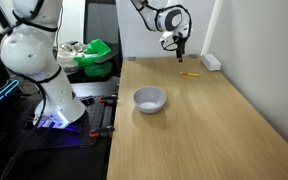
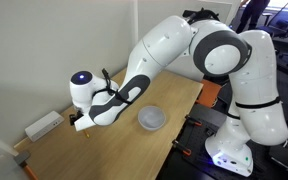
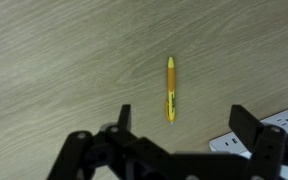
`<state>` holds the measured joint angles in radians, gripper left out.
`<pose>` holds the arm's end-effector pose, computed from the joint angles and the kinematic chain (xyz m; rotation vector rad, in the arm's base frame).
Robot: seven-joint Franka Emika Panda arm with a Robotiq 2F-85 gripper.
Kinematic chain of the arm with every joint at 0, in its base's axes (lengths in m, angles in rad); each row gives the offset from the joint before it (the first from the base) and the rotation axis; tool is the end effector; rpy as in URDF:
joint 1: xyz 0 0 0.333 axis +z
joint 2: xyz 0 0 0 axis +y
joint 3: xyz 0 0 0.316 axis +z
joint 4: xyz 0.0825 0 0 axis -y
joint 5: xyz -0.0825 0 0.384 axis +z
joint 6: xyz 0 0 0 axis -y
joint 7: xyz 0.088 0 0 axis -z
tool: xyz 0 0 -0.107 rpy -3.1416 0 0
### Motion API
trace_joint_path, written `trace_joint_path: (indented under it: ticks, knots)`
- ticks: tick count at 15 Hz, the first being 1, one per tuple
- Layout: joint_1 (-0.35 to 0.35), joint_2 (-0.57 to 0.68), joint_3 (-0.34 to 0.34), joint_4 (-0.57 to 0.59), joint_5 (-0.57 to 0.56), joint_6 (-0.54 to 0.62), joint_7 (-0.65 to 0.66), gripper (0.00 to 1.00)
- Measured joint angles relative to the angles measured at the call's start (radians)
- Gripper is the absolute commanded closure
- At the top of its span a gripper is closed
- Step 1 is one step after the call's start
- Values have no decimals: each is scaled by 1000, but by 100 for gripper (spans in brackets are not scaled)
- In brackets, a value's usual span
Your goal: Put the pen in the bowl
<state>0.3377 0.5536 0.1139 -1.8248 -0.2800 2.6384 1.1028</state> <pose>0.6059 0.2940 0.2590 -2.9310 0.6685 -0.4033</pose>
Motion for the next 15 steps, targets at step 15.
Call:
trace_joint_path:
  ticks: [15]
  knots:
    - [33, 219, -75, 234, 99, -13, -140, 0]
